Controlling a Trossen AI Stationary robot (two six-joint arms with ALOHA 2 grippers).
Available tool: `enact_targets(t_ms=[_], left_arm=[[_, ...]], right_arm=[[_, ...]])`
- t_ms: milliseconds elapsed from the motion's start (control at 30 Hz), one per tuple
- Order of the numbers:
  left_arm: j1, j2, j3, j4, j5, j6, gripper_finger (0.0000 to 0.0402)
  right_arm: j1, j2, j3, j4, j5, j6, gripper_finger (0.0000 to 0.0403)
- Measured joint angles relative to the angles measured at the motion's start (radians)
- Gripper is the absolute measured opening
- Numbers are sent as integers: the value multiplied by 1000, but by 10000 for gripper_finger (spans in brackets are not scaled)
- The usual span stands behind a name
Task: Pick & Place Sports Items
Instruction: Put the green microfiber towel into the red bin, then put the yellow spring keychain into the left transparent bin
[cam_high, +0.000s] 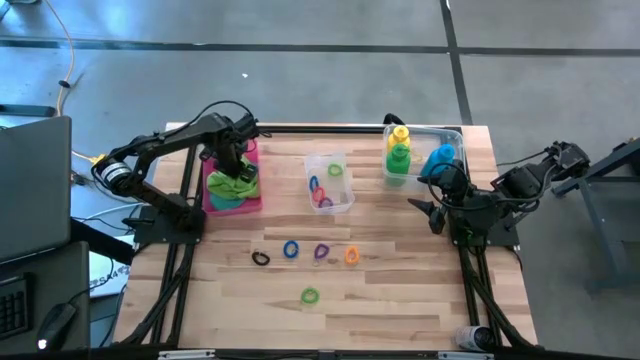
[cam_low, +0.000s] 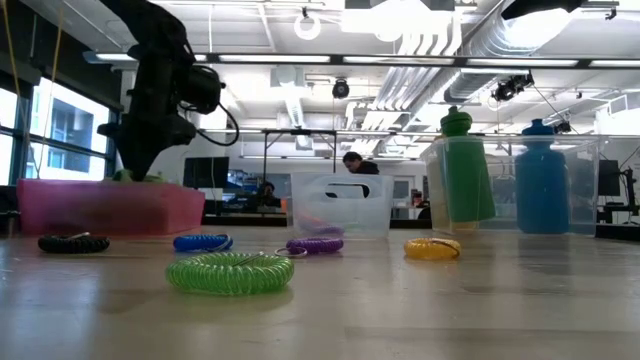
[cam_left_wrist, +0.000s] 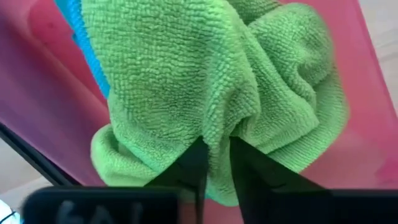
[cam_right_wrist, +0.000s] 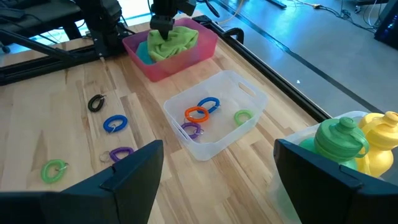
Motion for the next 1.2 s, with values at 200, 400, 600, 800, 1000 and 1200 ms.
enact_targets(t_ms=[200, 400, 600, 800, 1000, 1200], left_arm=[[2, 0, 0, -14, -2, -1, 145], [2, 0, 0, -72, -2, 6, 183], [2, -14, 9, -96, -2, 5, 180], [2, -67, 9, -95, -2, -6, 171], [2, -155, 9, -94, -1, -16, 170], [1, -281, 9, -66, 4, -49, 170]], right_arm=[[0, 0, 0, 0, 0, 0, 295], [0, 0, 0, 0, -1, 0, 295], [0, 0, 0, 0, -1, -1, 295], [0, 0, 0, 0, -1, -10, 295], [0, 0, 0, 0, -1, -16, 295], [0, 0, 0, 0, 2, -27, 295]])
